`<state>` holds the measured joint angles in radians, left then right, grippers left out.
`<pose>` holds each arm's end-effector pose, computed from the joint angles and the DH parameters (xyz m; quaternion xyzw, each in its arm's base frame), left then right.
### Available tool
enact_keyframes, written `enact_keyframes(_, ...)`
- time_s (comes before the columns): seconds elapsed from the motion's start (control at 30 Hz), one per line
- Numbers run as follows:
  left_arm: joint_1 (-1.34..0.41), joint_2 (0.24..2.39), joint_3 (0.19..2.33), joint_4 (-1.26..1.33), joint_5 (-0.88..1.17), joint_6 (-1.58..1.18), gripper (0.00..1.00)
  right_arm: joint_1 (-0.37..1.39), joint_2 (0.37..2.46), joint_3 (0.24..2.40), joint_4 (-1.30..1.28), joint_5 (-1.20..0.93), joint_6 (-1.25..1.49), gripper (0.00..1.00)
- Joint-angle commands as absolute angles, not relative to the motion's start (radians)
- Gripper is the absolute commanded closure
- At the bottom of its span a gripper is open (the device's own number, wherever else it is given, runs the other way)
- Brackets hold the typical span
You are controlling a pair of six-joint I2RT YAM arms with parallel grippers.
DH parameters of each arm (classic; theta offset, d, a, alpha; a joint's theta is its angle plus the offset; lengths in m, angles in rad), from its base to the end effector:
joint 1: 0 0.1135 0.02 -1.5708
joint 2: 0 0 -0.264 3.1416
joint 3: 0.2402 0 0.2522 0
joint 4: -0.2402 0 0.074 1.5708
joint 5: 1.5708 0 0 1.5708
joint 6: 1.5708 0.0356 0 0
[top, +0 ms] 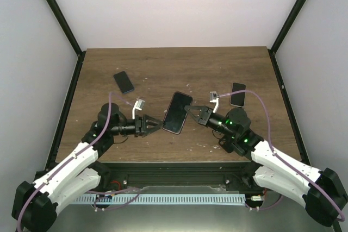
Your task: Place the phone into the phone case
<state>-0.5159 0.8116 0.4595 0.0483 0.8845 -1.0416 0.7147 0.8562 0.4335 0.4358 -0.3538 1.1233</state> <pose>0.1439 -0.1133 0.2480 0.0554 0.7692 -0.6213 0.1385 0.1448 0.1420 0.2686 0.0177 0.7025 0.6320 0.3267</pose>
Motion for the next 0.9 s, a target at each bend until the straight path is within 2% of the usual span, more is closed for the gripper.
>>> enact_keyframes(0.0, -0.528, 0.846, 0.449, 0.185, 0.921, -1.118, 0.35, 0.715, 0.84, 0.438, 0.546, -0.304, 1.159, 0.99)
enact_keyframes(0.07, -0.544, 0.875, 0.441, 0.234, 0.918, -1.142, 0.38, 0.714, 0.844, 0.436, 0.538, -0.302, 1.175, 0.99)
enact_keyframes(0.23, -0.579, 0.908, 0.439, 0.276, 0.885, -1.153, 0.59, 0.714, 0.844, 0.42, 0.538, -0.297, 1.182, 0.99)
enact_keyframes(0.37, -0.58, 0.887, 0.454, 0.185, 0.821, -1.098, 0.76, 0.714, 0.843, 0.411, 0.527, -0.299, 1.177, 0.99)
enact_keyframes(0.6, -0.579, 0.91, 0.475, 0.06, 0.747, -1.011, 0.97, 0.714, 0.86, 0.375, 0.55, -0.315, 1.192, 0.99)
enact_keyframes(0.8, -0.58, 0.928, 0.513, -0.029, 0.687, -0.948, 1.0, 0.715, 0.856, 0.4, 0.458, -0.278, 1.122, 0.99)
enact_keyframes(0.83, -0.579, 0.93, 0.523, -0.049, 0.678, -0.939, 0.98, 0.714, 0.851, 0.404, 0.436, -0.265, 1.109, 0.99)
enact_keyframes(0.87, -0.579, 0.934, 0.535, -0.07, 0.67, -0.927, 0.92, 0.713, 0.845, 0.402, 0.421, -0.253, 1.102, 0.99)
